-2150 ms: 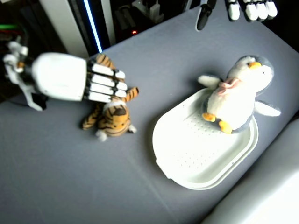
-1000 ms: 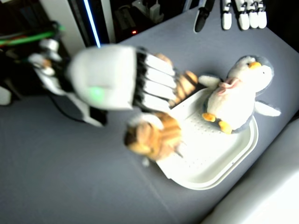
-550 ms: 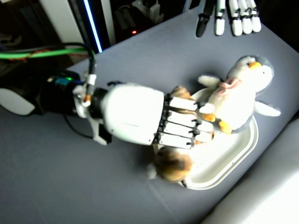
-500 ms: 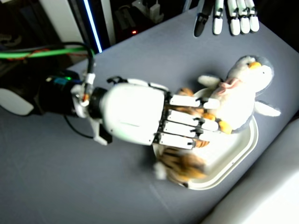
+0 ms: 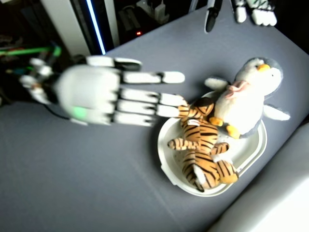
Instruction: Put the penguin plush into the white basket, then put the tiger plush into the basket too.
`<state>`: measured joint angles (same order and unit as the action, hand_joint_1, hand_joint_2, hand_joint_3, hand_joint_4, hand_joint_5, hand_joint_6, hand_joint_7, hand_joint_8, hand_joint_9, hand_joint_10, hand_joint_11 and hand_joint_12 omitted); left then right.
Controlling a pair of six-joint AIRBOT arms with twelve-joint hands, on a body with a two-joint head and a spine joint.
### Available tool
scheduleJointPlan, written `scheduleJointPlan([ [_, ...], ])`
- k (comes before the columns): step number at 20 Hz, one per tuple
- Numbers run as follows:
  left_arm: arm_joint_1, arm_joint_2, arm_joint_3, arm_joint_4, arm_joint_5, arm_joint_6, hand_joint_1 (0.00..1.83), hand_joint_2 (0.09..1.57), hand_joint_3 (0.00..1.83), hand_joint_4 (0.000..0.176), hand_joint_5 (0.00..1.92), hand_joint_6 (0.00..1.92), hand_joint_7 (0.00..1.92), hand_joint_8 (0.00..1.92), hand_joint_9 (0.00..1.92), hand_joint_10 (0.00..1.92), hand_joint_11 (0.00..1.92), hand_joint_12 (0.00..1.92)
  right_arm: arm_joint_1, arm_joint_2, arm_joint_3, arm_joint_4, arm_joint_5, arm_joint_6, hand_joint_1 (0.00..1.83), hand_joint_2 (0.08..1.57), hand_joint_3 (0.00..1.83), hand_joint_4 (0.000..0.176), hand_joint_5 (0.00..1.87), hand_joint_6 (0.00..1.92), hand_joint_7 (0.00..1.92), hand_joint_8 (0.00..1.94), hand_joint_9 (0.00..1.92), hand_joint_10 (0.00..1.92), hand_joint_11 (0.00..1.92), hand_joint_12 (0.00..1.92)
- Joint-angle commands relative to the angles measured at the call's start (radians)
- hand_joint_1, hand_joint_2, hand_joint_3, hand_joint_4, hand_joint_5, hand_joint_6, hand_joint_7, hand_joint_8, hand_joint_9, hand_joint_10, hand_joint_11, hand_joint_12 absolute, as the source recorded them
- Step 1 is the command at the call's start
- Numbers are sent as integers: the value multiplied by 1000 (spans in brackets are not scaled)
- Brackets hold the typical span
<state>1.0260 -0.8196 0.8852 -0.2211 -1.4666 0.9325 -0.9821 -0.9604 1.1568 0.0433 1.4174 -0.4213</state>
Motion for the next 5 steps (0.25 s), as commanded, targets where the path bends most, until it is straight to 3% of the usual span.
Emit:
scheduleJointPlan([
  [1, 1, 8, -5, -9, -177, -6, 864, 932, 12, 176, 0, 0, 0, 0, 0, 0, 0, 0, -22, 13, -12, 55, 242, 9, 396, 1192, 0, 126, 118, 10, 124, 10, 89, 11, 86, 50],
  [2, 24, 15, -16, -25, -214, -11, 826, 889, 0, 176, 0, 0, 16, 6, 13, 5, 85, 38, -78, 21, -28, 101, 321, 15, 586, 1229, 2, 112, 165, 2, 205, 2, 163, 7, 89, 90],
  [3, 39, 16, -18, -34, -237, -19, 849, 887, 0, 161, 0, 0, 2, 0, 8, 2, 76, 35, -111, 28, -34, 133, 346, 21, 604, 1222, 0, 98, 209, 6, 345, 21, 370, 17, 130, 286],
  [4, 55, 15, -18, -43, -261, -38, 825, 898, 0, 158, 0, 0, 31, 11, 40, 14, 94, 46, -120, 29, -37, 142, 346, 22, 650, 1231, 0, 72, 223, 2, 415, 12, 458, 9, 73, 500],
  [5, 54, 14, -18, -44, -261, -40, 788, 931, 0, 124, 0, 0, 153, 58, 167, 2, 21, 541, -109, 28, -40, 140, 346, 22, 620, 1270, 0, 65, 224, 1, 453, 2, 478, 2, 38, 681],
])
